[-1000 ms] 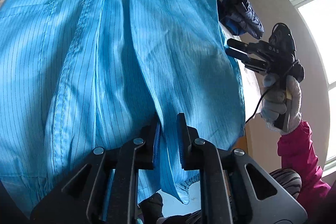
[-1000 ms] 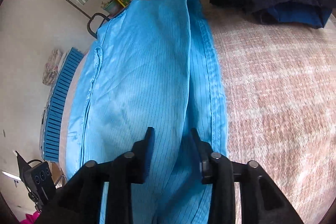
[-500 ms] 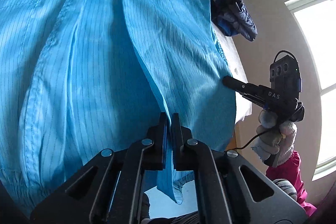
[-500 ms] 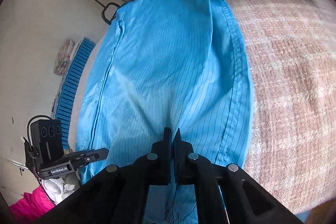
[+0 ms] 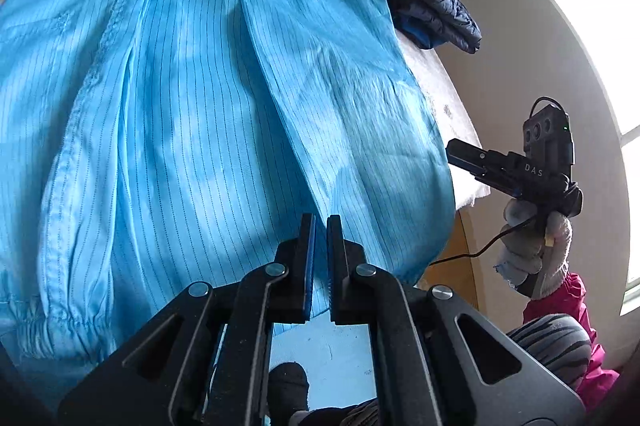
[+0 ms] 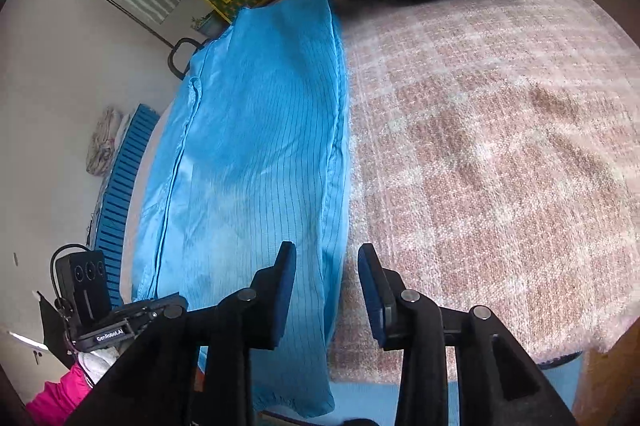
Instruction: Fold large clothes
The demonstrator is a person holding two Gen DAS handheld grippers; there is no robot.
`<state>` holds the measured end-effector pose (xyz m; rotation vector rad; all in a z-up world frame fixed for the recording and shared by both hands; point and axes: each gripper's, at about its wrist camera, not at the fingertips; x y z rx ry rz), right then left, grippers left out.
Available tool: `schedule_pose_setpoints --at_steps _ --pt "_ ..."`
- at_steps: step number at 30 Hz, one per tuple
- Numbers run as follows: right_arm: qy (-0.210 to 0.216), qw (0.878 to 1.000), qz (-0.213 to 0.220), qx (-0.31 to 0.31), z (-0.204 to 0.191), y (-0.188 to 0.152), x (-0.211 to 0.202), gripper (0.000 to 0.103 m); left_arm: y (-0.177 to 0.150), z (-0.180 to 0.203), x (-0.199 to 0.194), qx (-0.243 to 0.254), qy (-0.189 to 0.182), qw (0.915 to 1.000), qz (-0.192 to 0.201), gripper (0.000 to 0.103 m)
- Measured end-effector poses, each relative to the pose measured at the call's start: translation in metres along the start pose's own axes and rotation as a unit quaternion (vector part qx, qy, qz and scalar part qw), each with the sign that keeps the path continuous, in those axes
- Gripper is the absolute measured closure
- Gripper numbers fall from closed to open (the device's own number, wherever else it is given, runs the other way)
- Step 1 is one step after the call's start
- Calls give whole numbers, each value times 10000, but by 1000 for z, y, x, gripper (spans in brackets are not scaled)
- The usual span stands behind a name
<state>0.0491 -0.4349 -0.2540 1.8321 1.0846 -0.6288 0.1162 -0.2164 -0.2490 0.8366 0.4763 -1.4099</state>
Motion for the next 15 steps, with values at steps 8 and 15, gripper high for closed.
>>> schedule_pose_setpoints --at_steps 8,15 --pt "498 9987 87 50 -3 -21 22 70 14 29 -27 533 153 9975 429 102" --pt "175 9997 -143 45 -15 -15 23 99 59 61 24 638 310 9957 601 102"
Point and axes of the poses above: each gripper's, at about its wrist camera, not at the fingertips, and x roughly the way its jaws point, z to its right, y to its top, and after that the axes turned 10 degrees about -x, right-handed
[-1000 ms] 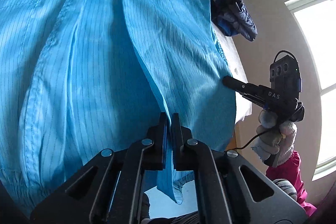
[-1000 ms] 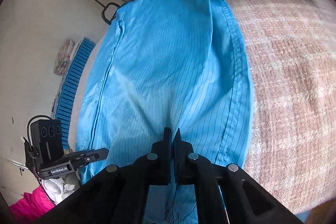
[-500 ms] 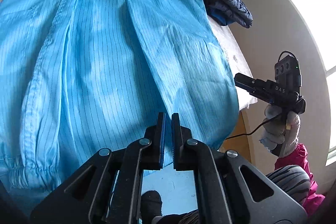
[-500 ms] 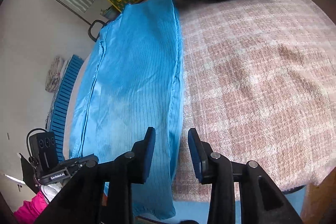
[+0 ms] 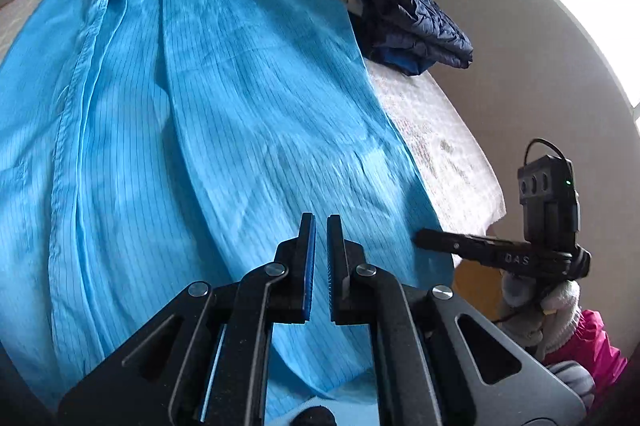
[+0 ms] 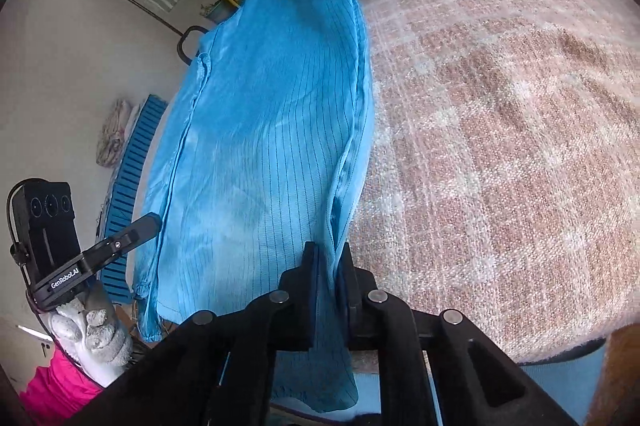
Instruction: Fold large clothes
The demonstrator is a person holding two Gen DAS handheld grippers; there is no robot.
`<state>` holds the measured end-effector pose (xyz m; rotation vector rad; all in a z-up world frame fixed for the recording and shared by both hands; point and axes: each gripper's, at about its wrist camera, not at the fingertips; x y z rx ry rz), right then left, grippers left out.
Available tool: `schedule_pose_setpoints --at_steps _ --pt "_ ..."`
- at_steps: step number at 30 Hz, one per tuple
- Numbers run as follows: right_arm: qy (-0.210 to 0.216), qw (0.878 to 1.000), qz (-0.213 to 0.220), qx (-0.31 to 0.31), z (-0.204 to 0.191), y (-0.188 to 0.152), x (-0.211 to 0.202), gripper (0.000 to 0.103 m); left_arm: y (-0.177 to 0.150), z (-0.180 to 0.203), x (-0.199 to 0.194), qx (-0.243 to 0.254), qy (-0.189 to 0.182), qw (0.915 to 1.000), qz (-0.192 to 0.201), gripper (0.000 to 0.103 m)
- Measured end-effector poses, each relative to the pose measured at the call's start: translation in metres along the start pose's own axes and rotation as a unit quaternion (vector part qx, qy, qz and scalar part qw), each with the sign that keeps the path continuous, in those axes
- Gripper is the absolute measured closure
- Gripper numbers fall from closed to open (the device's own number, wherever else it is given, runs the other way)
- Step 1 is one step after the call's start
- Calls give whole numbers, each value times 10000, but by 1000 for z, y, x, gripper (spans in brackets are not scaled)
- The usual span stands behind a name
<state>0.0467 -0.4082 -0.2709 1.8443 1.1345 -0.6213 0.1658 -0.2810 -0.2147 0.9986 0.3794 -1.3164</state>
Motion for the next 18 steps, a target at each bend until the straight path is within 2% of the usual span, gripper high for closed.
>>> schedule_pose_setpoints --at_steps 4,6,7,8,10,12,14,15,16,17,18 --pt "-108 9999 58 -8 -5 4 -10 102 17 5 36 -59 244 9996 133 102" --pt "-91 9999 93 -7 -8 7 -12 103 18 1 65 -11 362 9988 -329 102" --pt "-105 9999 101 -26 -11 8 -13 103 17 -1 72 -50 333 9988 -360 102" --pt "-118 9999 97 -49 -13 9 -13 103 17 -4 69 -78 306 9992 -249 102" --pt "-153 9998 101 -116 -18 11 -13 103 20 -7 66 -211 210 9989 -354 102" --pt "-215 9993 119 -284 -26 14 -10 102 22 -6 54 -271 153 9994 -156 102" --pt "-302 9991 153 -255 -25 11 -8 94 21 0 42 -170 116 9998 -52 102" --pt "-332 9991 177 -172 -21 9 -7 78 19 1 37 -145 61 9999 -64 102" --pt "-423 9988 227 -68 -17 7 -5 57 16 2 33 -119 -2 9999 -99 102" --pt "-452 9986 271 4 -12 5 -4 54 10 2 28 -49 -30 9999 -128 102" --pt "-369 9990 253 50 -9 3 0 61 3 2 22 32 -7 9999 -119 102"
Point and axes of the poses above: each gripper's, at about its wrist camera, not at the fingertips, and x roughly the way its jaws point, z to its right, y to its top, and after that the axes turned 10 degrees about -x, right-handed
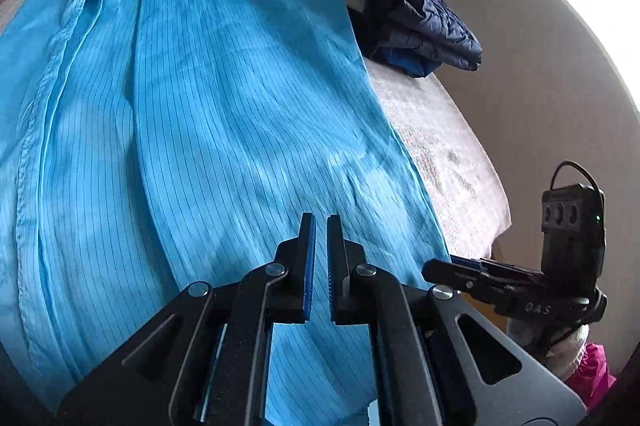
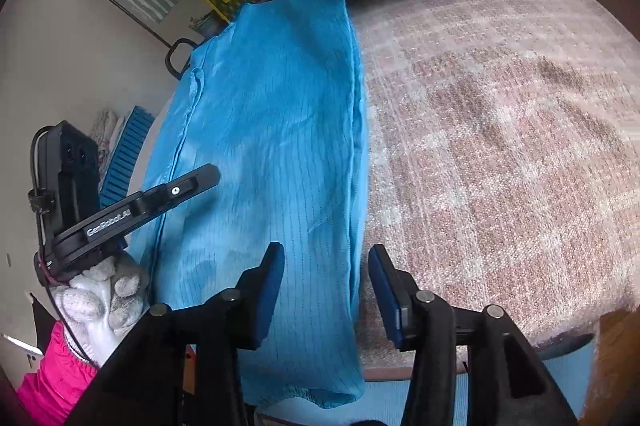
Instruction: Fold large clothes
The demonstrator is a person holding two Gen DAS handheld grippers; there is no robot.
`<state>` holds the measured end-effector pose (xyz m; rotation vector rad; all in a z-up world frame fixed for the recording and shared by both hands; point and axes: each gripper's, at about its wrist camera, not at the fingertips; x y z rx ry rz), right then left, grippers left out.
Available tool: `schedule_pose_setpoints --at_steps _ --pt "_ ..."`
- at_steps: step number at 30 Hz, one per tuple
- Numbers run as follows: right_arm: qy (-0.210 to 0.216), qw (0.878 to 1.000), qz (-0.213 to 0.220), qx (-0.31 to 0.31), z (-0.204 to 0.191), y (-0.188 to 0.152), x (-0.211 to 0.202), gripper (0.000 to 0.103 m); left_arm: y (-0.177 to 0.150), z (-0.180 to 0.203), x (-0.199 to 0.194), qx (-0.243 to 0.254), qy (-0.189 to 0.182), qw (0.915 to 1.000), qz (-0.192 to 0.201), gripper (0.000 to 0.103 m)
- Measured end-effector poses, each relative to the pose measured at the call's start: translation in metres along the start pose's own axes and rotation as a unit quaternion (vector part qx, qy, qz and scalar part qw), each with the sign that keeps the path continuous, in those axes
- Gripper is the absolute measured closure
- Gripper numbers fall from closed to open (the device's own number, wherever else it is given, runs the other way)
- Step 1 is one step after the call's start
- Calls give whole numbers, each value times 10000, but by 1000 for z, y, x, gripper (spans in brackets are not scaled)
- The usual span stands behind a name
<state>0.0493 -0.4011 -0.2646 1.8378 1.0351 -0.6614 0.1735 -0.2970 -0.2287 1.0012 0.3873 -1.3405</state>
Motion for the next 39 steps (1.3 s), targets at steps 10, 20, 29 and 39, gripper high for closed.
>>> schedule_pose_setpoints --at_steps 10,20,29,39 --pt "-747 9929 -346 -854 -51 24 1 102 -46 -17 -7 62 -1 9996 -278 102" --pt "-2121 9259 -607 -3066 -167 44 4 103 0 -100 -216 -202 -80 9875 1563 102" --pt "-2422 8301 -750 -4967 -281 -3 72 103 4 -248 -297 -1836 340 9446 2701 102" --pt "-1931 8194 -1305 -5237 -314 -45 148 103 3 -262 -293 -1911 272 9451 2635 102"
Point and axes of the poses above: each gripper's, at about its wrist camera, not at the fingertips, and x roughly the way its jaws point, z to its right, y to its top, and after that the axes turned 10 degrees about -x, right-handed
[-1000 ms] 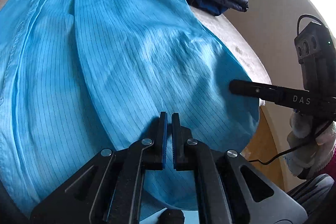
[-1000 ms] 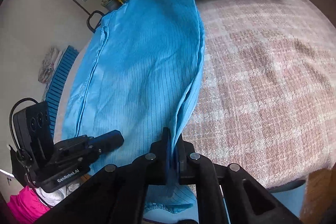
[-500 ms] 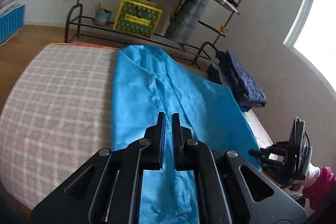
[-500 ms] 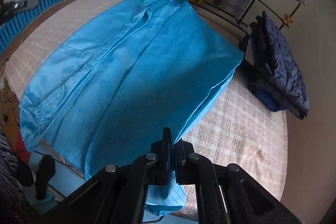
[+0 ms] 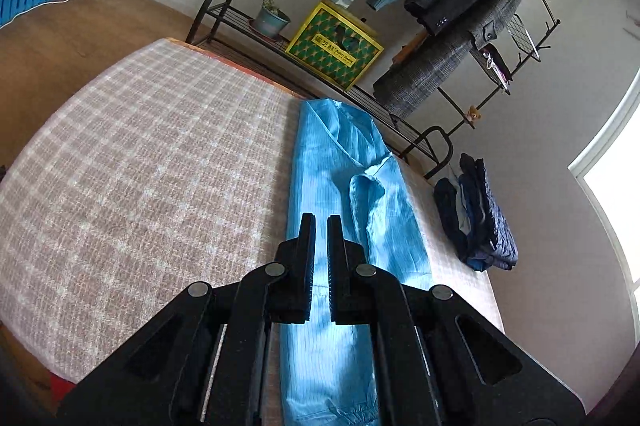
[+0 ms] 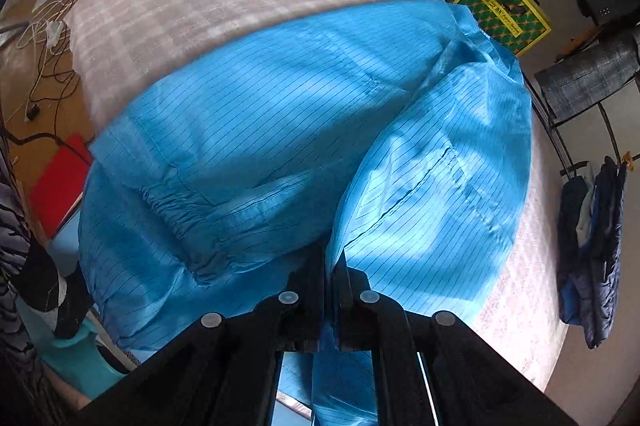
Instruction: Fold large clothes
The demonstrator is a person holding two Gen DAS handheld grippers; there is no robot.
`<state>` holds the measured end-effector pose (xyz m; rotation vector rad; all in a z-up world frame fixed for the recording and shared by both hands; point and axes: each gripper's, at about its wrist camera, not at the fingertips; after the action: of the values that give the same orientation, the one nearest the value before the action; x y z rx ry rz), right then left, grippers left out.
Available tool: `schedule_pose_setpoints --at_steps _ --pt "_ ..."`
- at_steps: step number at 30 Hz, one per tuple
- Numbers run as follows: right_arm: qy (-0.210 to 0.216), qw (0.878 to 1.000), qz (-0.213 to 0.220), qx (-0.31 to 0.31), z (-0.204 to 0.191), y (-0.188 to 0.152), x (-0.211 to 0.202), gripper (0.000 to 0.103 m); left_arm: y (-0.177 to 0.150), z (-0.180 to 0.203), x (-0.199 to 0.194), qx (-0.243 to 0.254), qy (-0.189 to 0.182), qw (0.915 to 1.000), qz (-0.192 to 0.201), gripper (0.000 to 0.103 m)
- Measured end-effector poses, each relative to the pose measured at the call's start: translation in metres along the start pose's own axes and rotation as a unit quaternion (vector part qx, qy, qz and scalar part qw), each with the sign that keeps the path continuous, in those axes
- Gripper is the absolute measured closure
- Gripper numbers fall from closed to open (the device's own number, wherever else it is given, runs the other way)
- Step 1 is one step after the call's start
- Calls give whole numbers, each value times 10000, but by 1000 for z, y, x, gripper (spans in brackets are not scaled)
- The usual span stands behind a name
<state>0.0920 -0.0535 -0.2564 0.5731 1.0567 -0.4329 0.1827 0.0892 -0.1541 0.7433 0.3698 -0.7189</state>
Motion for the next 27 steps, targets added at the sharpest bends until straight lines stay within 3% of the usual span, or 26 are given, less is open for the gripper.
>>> schedule_pose_setpoints --at_steps 3,7,11,14,16,17,19,22,27 --pt "363 9973 148 624 17 -4 -3 103 -6 5 6 84 13 9999 -114 102" --pt "963 9794 566 1679 48 -6 -13 103 -14 14 12 175 -3 9995 -250 102" --pt "1276 9657 890 2078 57 -2 -18 103 -20 24 16 286 -30 9991 -313 102" --pt "1752 9580 992 2040 55 -8 -24 92 -28 29 21 352 -59 9982 -491 102" --pt "2080 9453 1348 2120 60 -23 -39 71 -36 33 26 452 -38 9970 -631 98" --pt "2132 9397 1501 2212 64 -35 -49 71 -42 33 29 466 -34 9964 -711 95" --pt "2086 9306 1735 2456 74 -62 -64 71 -54 32 38 410 -59 9943 -978 78" --pt "1601 9314 1664 2815 90 -103 -69 69 -73 35 52 403 -61 9902 -1338 78" --pt "1606 9113 1261 3574 111 -149 -36 72 -99 51 70 613 -14 9846 -1636 78"
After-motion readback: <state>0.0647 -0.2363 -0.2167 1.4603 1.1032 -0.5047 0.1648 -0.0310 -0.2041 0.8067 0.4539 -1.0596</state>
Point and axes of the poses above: each gripper's, at about its wrist camera, not at the fingertips, and x roughly the way its jaws point, z to its right, y to its top, and after that the axes turned 10 degrees about -x, right-handed
